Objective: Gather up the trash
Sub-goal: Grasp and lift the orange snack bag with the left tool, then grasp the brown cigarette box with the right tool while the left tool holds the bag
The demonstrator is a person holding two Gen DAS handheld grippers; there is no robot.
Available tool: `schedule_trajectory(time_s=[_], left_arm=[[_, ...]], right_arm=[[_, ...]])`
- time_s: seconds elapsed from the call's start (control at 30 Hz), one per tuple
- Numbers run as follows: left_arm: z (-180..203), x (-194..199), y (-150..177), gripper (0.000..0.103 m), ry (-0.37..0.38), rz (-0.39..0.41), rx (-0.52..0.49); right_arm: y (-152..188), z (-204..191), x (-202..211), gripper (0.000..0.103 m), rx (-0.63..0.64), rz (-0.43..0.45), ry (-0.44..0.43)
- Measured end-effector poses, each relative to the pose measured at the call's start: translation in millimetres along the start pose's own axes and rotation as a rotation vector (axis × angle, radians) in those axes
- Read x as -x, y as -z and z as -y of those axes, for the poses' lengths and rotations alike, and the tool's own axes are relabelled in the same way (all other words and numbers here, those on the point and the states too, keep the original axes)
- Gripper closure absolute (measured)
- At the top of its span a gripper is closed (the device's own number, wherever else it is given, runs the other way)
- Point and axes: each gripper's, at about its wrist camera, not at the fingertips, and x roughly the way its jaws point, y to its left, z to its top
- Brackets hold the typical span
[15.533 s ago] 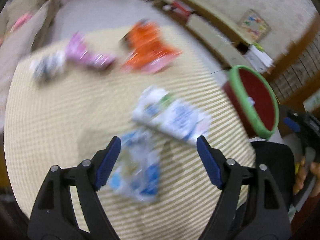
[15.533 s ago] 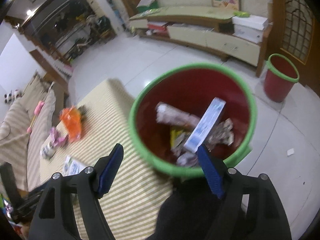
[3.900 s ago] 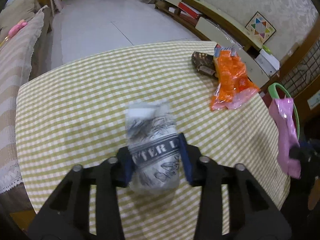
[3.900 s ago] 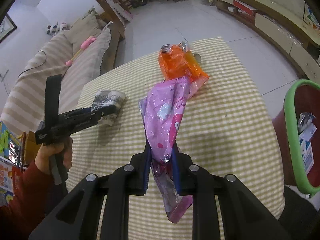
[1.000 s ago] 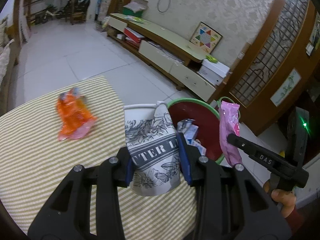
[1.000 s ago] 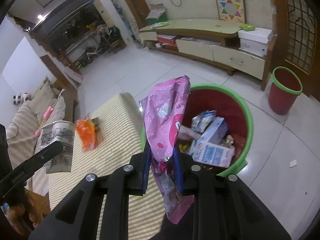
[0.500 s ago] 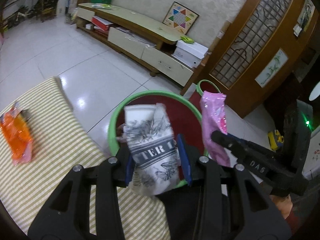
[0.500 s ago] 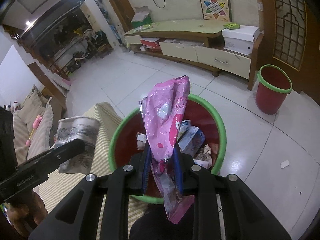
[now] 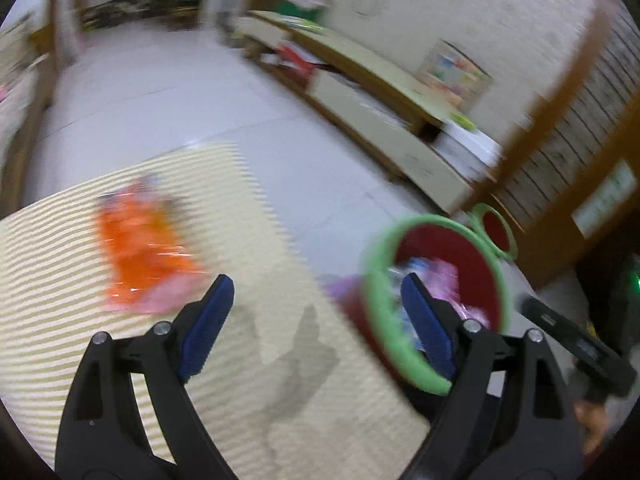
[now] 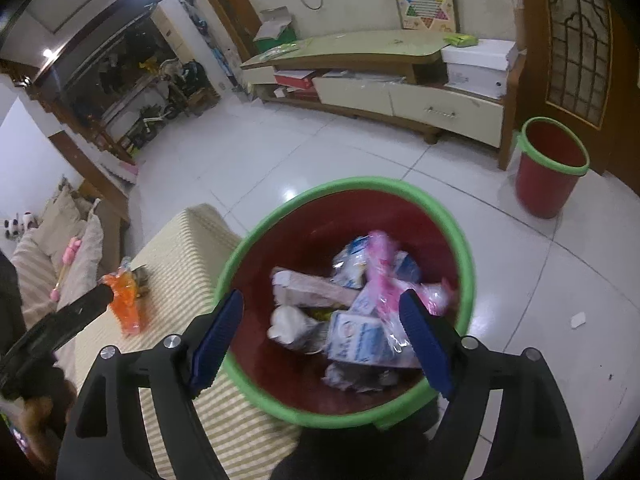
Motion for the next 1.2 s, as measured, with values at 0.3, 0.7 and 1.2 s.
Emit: schedule_trajectory(time_s=[0.3, 0.7, 1.2], left_arm=[[-95, -34, -19, 0.02, -0.213, -0.024, 0.205], [-126, -38, -9, 0.053, -0.102, -0.101, 0.261], [-151, 85, 115, 0.05, -0.138, -0.094, 0.273]], right_arm=[[8, -28, -11, 0.021, 0.048, -0.038, -0.03], [11, -63, -25, 0.021, 0.176, -0.083, -0.036], [6, -333, -195, 0.015, 0.977, -0.325, -0.159]])
